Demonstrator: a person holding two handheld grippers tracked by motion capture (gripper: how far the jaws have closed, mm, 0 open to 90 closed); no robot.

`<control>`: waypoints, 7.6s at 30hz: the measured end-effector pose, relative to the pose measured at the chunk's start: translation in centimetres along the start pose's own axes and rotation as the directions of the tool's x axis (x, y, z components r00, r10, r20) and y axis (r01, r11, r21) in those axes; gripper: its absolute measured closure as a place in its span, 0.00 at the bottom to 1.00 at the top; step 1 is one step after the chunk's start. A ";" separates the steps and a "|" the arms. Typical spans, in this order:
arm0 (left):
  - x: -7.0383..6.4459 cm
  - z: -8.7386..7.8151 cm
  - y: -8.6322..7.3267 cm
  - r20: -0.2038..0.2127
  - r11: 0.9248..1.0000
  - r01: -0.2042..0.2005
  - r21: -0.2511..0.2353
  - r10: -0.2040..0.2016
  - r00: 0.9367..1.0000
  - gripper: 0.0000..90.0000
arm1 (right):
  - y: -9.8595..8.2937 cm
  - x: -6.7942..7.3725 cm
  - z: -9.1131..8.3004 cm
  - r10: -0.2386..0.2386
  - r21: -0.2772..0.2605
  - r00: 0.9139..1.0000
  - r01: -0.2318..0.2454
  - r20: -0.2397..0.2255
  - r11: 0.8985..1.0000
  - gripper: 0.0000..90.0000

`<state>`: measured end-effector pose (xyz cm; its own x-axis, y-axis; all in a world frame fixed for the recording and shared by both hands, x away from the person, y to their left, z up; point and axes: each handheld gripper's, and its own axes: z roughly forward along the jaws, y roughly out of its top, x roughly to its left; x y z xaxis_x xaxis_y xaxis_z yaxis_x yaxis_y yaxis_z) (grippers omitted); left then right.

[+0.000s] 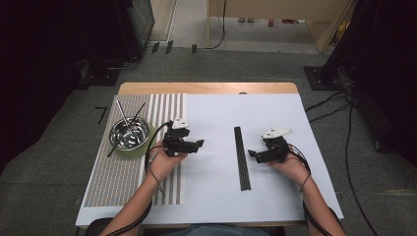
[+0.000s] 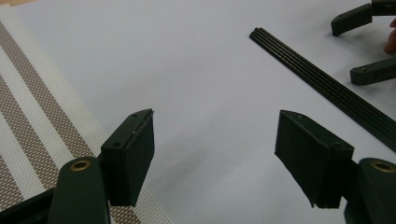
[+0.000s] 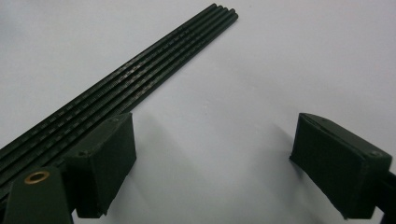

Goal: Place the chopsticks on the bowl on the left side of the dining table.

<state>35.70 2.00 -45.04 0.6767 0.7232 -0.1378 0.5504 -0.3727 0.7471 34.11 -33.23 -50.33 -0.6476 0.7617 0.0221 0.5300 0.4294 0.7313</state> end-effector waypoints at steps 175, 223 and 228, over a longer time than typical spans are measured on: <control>-11.3 6.8 -2.5 0.171 0.985 -0.172 0.010 0.168 0.971 0.31 | 0.0 0.0 0.0 0.002 0.002 1.000 -0.002 0.000 1.000 0.15; -6.6 4.6 -1.1 0.116 0.978 -0.102 0.182 0.081 0.990 0.92 | 0.0 0.0 0.0 0.003 0.000 1.000 -0.003 0.000 1.000 0.15; -6.4 4.5 -1.2 0.103 0.979 -0.095 0.181 0.077 0.992 0.91 | 0.0 0.0 0.0 0.003 0.001 1.000 -0.003 0.000 1.000 0.15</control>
<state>32.92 -4.82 -48.01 0.7639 0.6285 -0.1464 0.5633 -0.5386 0.6266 34.09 -33.22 -50.32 -0.6461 0.7628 0.0242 0.5321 0.4276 0.7308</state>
